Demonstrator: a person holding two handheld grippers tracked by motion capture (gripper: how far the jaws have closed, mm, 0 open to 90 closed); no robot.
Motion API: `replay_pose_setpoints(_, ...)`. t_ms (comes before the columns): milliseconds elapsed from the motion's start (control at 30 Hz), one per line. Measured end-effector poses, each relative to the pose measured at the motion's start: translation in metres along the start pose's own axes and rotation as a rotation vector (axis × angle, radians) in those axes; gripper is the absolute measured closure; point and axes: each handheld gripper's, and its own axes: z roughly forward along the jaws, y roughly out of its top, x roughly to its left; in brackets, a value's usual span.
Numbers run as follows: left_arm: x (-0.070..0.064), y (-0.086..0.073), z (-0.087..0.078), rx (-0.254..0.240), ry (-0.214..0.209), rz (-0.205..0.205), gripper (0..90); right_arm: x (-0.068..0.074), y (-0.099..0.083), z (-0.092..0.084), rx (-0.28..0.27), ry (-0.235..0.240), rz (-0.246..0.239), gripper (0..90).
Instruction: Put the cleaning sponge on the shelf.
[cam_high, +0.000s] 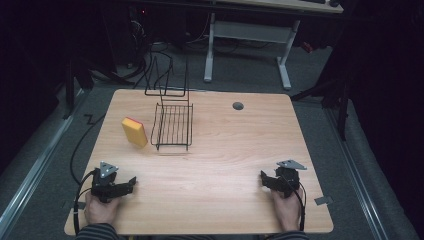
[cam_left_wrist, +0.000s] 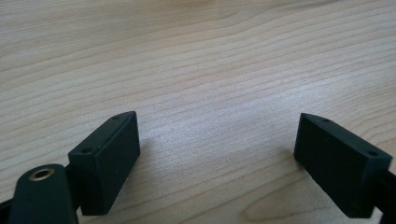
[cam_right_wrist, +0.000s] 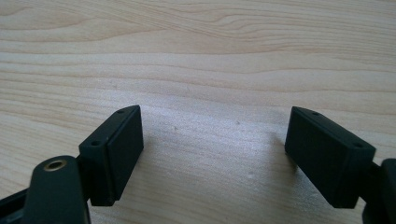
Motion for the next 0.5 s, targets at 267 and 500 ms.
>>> replay_pose_setpoints(267, 0.0001, 0.0003, 0.0001, 0.002, 0.001, 0.001, 14.8, 0.0, 0.0, 0.0, 0.0, 0.0, 0.0, 19.5)
replay_pose_setpoints(500, 0.0008, 0.0007, 0.0006, 0.002, -0.007, 0.011, 14.7, 0.0, 0.0, 0.0, 0.0, 0.001, 0.0, 19.5)
